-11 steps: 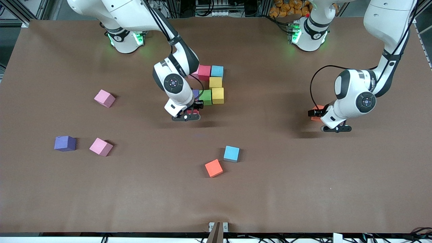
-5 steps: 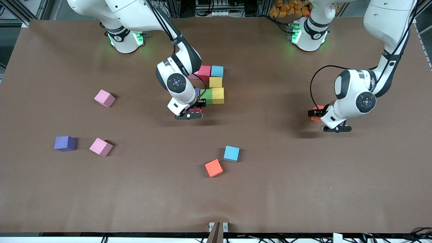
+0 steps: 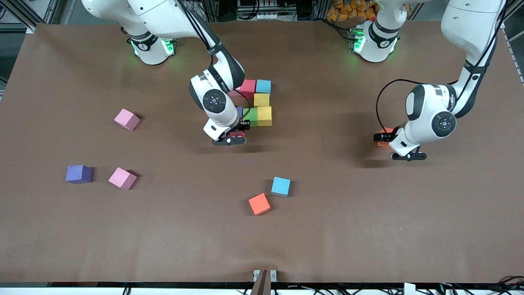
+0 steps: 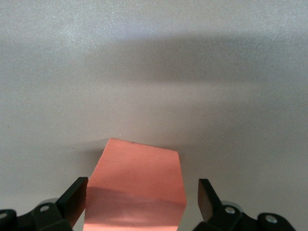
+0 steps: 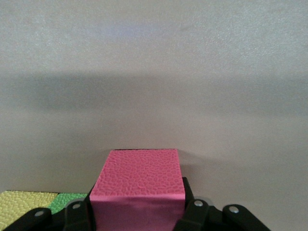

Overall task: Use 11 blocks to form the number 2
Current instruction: 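Lower the pink block beside the green block with the right gripper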

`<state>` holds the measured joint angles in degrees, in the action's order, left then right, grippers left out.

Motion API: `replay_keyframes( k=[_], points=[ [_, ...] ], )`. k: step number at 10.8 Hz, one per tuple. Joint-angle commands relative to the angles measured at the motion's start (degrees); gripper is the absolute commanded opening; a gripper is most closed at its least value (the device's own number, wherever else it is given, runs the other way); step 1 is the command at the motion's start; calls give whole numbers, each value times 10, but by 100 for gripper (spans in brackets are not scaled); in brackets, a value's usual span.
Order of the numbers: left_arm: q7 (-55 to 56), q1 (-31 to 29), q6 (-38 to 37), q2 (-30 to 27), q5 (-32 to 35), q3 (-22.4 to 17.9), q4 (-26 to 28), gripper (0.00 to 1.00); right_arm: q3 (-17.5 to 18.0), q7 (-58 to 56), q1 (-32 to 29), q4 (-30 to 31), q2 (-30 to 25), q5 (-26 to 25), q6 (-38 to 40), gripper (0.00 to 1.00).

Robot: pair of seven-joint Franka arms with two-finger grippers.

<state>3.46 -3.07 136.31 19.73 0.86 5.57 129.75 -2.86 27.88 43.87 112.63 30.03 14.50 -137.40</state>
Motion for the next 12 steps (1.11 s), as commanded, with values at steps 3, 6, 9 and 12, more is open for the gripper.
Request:
replay_keyframes(
  k=[3,6,9,12],
  points=[
    [-9,-4,5,1,11,1,-1,100,-4,8,-2,-13,6,10,7,100],
    [-9,-5,5,1,11,1,-1,100,-4,4,-5,-12,-4,9,7,100],
    [-9,-5,5,1,11,1,-1,100,-4,-9,-26,-7,-47,6,36,100],
    [-9,-5,5,1,11,1,-1,100,-4,-47,-50,-42,-45,0,35,100]
  ],
)
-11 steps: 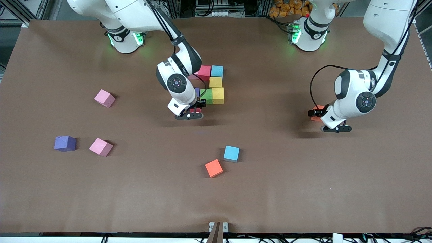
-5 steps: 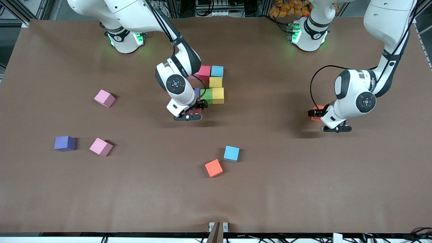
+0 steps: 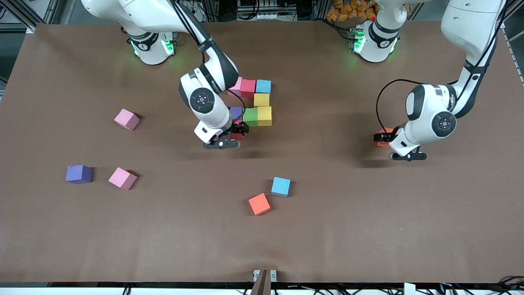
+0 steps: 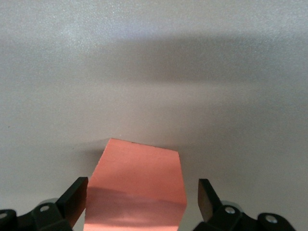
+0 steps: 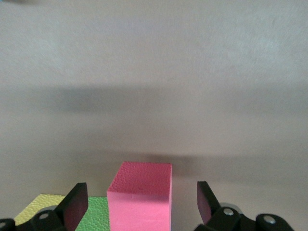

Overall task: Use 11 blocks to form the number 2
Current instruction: 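Release the pink block and move the right gripper to the light pink block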

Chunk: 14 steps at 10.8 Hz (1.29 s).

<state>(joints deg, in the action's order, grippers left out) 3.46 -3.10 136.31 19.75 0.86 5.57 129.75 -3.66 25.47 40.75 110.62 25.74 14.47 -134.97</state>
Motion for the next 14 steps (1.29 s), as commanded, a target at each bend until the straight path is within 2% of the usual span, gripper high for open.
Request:
replay_keyframes(
  k=[1,2,3,4,6,7,10,13,14],
  points=[
    [-9,-5,5,1,11,1,-1,100,8,-34,-44,-30,-7,-6,10,100],
    [-9,-5,5,1,11,1,-1,100,12,-47,-73,-35,-12,-10,11,100],
    [-9,-5,7,1,11,1,-1,89,15,-67,-105,-38,-17,-17,12,100],
    [-9,-6,9,1,11,1,-1,38,15,-87,-134,-38,-21,-19,12,100],
    [-9,-6,9,1,11,1,0,9,14,-131,-202,-37,-28,-26,13,100],
    [-9,-6,9,1,11,1,0,0,14,-194,-237,-36,-29,-37,13,100],
    [-12,-6,9,1,11,1,-1,0,15,-280,-327,-38,-23,-38,12,100],
    [-7,-2,-3,-2,12,-4,-20,0,14,-275,-387,-37,-16,-38,15,100],
    [-9,-3,-10,-1,30,-5,-39,0,14,-267,-399,-37,-14,-38,31,100]
  ],
)
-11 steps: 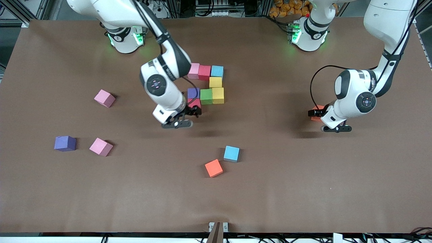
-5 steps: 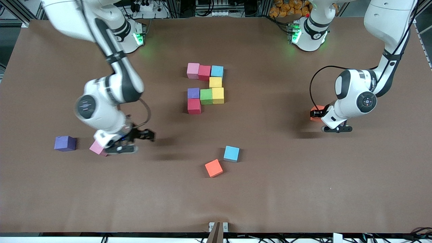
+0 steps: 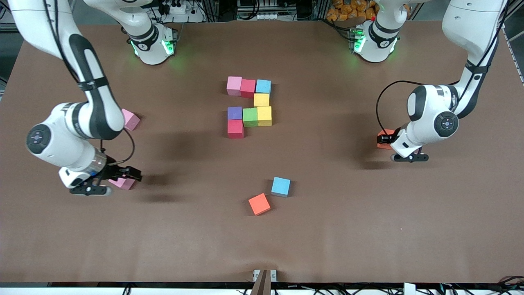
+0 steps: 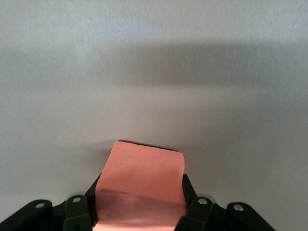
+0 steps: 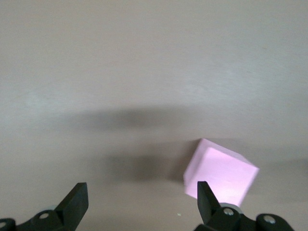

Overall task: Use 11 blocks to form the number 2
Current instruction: 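Release the pink block and move the right gripper to the light pink block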

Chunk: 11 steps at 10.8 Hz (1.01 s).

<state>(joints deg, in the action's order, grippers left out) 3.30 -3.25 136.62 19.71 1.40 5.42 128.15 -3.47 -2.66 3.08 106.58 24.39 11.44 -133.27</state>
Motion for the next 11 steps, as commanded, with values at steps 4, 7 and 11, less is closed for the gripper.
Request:
replay_keyframes(
  k=[4,7,11],
  points=[
    [-1,-17,-61,1,48,-7,-95,0,12,193,-40,-1,31,-7,20,100],
    [38,-10,-62,6,48,-6,-113,0,9,207,-50,-1,34,-8,22,100],
    [156,21,-63,32,48,-2,-156,0,10,206,-25,31,-71,-54,82,100]
  ],
)
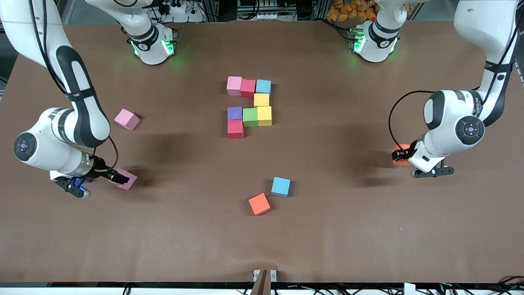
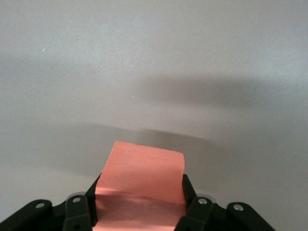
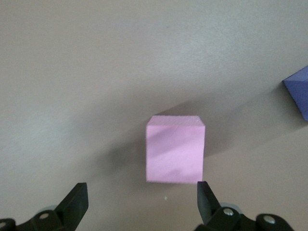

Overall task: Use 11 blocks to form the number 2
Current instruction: 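Release the pink block and move the right gripper to the light pink block, then lower the open right gripper over the light pink block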

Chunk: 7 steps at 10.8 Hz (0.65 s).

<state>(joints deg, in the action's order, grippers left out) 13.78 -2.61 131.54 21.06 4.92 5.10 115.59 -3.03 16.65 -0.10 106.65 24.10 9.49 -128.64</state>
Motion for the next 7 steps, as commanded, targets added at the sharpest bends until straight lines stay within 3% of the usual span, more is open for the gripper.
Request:
replay_keyframes(
  k=[1,4,7],
  points=[
    [95,25,-18,25,7,1,-46,0,8,2,14,31,-106,-72,78,100],
    [211,37,-30,40,-24,6,-84,0,8,-62,21,31,-191,-82,145,100],
    [285,50,-69,40,-55,10,-114,0,9,-58,22,27,-219,-82,176,100]
  ],
)
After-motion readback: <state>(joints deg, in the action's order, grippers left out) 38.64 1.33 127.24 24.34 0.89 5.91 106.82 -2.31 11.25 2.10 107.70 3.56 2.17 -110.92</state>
